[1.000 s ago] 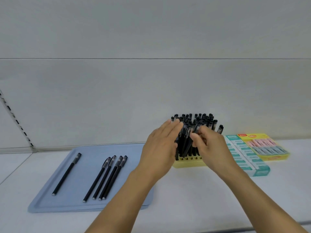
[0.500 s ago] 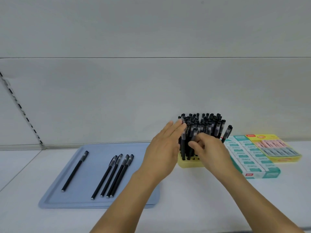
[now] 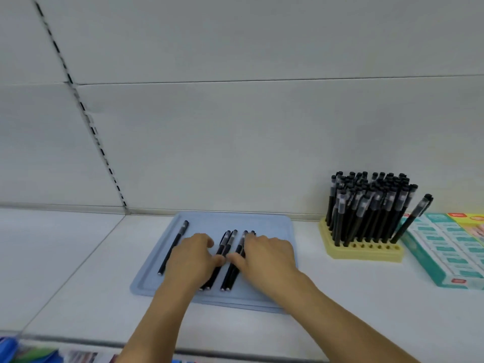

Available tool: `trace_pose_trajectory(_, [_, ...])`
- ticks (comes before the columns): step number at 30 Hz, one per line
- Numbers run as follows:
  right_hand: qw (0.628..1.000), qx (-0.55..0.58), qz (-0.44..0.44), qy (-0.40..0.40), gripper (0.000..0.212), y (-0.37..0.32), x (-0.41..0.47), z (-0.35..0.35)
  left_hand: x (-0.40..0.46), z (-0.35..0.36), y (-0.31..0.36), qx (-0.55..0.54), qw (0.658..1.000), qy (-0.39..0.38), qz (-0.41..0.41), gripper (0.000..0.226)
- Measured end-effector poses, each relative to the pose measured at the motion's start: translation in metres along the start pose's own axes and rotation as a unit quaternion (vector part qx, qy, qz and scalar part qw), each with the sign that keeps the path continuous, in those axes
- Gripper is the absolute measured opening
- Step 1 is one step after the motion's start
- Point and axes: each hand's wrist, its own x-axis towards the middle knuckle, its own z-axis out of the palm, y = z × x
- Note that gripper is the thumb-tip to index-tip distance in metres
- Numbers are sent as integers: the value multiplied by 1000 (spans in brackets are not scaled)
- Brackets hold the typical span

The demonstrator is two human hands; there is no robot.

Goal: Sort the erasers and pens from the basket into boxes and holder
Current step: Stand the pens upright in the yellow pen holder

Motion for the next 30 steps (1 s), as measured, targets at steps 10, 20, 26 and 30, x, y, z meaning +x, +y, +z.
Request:
trace_pose_trajectory(10, [926, 303, 158, -159, 27, 14, 23, 0, 8, 5, 9, -158, 986, -46, -8, 21])
trace_pose_trajectory(20, [911, 362, 171, -95, 32, 29, 7, -1, 8, 17, 31, -275, 961, -20, -7, 9])
trace_pose_trajectory(26, [926, 345, 103, 116, 20, 76, -34, -21, -9, 14, 35, -384, 919, 72, 55, 10])
trace_pose_trajectory(30, [910, 308, 144, 238, 10, 126, -60, -44, -23, 13, 54, -497, 861, 82, 67, 9])
